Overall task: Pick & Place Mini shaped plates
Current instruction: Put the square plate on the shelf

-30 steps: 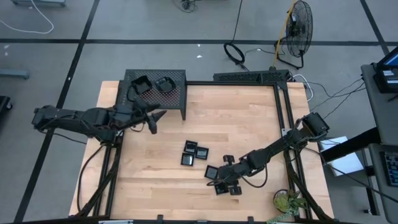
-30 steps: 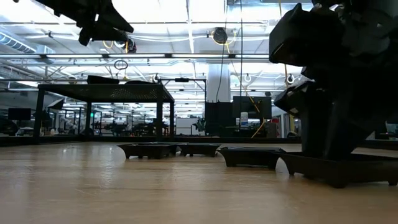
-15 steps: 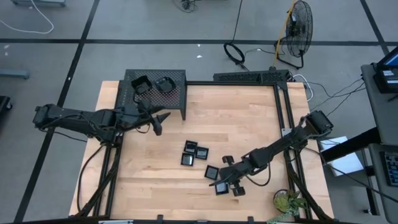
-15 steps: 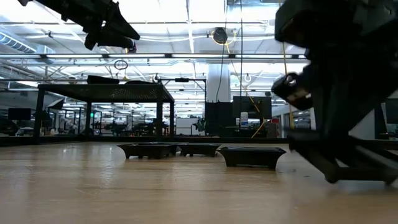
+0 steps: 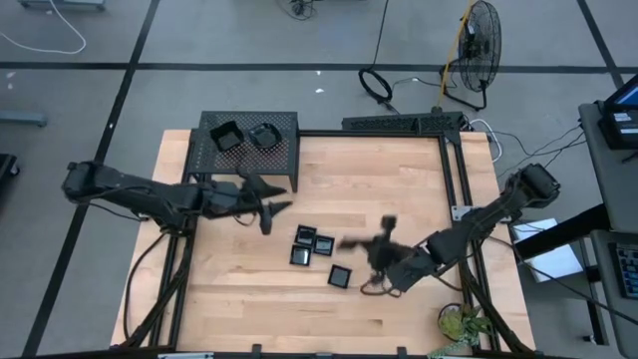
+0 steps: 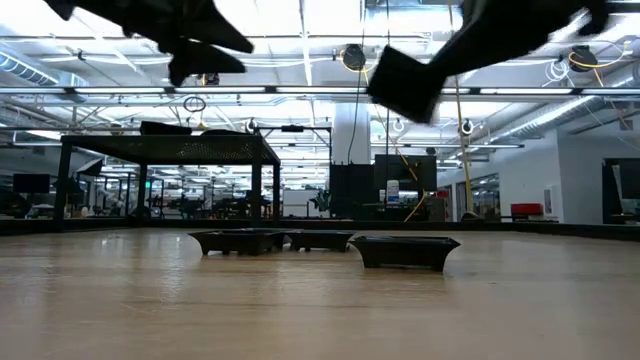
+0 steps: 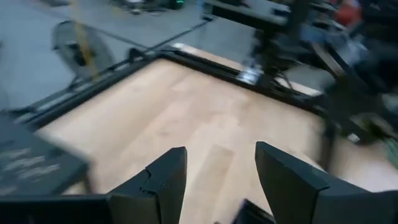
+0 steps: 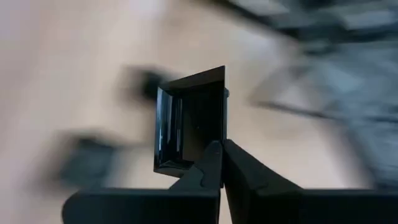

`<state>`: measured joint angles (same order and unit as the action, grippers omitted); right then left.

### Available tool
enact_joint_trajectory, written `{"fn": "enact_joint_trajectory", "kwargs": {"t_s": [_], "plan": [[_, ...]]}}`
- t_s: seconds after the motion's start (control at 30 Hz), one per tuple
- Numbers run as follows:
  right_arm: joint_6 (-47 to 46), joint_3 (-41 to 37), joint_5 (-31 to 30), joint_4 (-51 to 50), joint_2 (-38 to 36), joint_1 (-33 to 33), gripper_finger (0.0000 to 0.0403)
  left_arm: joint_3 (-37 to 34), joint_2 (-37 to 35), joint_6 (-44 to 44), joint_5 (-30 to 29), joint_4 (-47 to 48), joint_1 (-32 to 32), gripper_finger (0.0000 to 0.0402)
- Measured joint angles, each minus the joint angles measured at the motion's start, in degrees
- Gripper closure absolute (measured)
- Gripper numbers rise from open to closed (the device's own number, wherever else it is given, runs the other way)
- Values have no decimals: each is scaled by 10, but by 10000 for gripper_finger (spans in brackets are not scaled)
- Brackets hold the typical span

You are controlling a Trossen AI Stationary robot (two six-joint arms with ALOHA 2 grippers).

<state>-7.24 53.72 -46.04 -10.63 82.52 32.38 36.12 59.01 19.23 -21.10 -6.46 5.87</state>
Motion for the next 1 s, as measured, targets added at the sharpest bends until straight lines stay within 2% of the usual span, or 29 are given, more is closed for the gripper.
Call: {"fn": "enact_joint_trajectory", "kwargs": {"t_s": [0.13,0.2,0.23,0.3,0.47,0.57,0.73,0.9,1.0], "plan": [[42,-22,-278,49,1,-14,403,0,79,-60,-11,-117,26,206],[74,-41,-356,104,1,-32,403,0,116,-94,-33,-174,36,206],[89,-51,-373,133,1,-41,403,0,135,-109,-44,-204,40,206],[116,-70,-370,194,1,-62,403,0,170,-136,-69,-253,45,206],[173,-114,-236,344,1,-101,403,1,239,-177,-94,-357,45,206],[202,-133,-197,421,1,-111,403,16,266,-189,-101,-361,41,206],[243,-141,-137,471,1,-110,403,85,304,-192,-105,-301,30,206],[249,-142,-153,472,9,-111,403,169,329,-204,-110,-190,28,206],[249,-142,-153,473,9,-113,403,195,336,-207,-120,-162,28,206]]}}
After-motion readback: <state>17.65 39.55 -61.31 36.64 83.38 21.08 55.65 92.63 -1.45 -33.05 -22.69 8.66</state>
